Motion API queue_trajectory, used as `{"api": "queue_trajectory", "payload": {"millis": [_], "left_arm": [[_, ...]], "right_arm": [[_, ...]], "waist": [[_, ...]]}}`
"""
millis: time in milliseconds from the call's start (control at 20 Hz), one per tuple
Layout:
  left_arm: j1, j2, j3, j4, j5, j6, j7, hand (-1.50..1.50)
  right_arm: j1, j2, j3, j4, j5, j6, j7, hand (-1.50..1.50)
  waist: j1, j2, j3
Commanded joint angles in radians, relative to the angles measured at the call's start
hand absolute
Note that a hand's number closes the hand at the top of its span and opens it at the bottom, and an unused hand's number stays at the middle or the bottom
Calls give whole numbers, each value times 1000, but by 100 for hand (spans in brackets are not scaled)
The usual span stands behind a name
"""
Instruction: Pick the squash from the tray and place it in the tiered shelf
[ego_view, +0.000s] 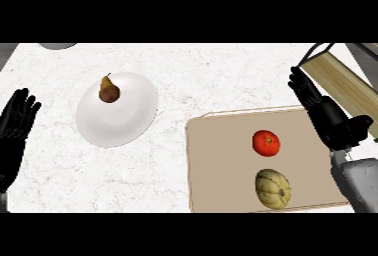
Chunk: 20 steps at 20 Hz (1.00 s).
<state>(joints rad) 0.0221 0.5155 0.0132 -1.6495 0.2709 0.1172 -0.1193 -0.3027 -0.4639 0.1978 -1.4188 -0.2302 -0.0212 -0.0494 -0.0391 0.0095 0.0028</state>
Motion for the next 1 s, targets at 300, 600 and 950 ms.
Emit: {"api": "queue_trajectory", "payload": {"millis": [300,600,950], "left_arm": [[15,-38,-78,19,3,-11,96,0],[-70,-71,-145,-20,-17,4,209,0],[-63,-64,-111,7,-25,10,194,0]], "right_arm": [[-104,-121,-173,-210,9,214,-421,150],[132,-73,-92,-42,-139,703,-807,-150],[276,-219,-126,-68,18,734,-1101,-150]], "waist": [[-32,-14,1],[37,-2,3],[27,-8,3]]}}
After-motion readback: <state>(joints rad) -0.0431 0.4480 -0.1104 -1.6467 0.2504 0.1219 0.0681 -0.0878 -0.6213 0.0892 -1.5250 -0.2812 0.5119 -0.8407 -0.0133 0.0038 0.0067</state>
